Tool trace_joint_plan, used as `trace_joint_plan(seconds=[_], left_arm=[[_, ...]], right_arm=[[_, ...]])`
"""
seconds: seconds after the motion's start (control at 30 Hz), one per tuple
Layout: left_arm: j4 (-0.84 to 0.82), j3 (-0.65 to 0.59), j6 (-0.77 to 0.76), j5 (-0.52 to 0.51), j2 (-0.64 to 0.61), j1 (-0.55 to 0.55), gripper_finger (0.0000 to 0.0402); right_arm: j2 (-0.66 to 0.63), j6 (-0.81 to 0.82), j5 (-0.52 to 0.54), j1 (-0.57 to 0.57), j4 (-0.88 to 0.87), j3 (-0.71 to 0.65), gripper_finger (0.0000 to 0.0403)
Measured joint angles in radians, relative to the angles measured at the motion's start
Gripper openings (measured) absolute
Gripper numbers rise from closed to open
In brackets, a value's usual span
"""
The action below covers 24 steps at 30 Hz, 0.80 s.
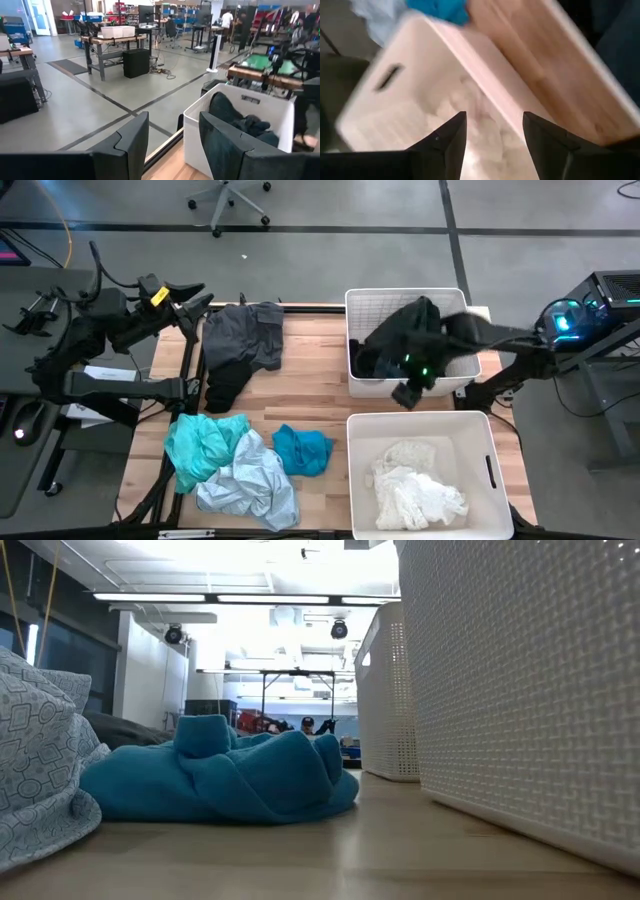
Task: Sort clothes
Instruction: Adjust the top white laundry bin
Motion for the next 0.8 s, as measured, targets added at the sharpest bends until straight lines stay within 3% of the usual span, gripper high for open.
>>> trace_joint_plan(seconds=[0.17,0.37,0.63,0.8], left_arm=[[0.004,0.0,0.053,0.0,0.045,0.0,0.0161],[0.005,0.0,0.069,0.002,0.086,0.0,0.0161],[0.006,0.0,0.066,0.028,0.073,0.0,0.0161],[-0.002,0.0,0.048,0.029,0.063,0.0,0.0161]], right_arm=[[0.005,0.019,0.12,0.03,-0.001,-0.154,0.0181],[0.006,0.031,0.288,-0.031,-0.004,-0.336,0.018],[0.006,0.045,0.457,-0.158,0.01,-0.389,0.018],[0.005,0.025,0.411,-0.208,0.003,-0.389,0.018]])
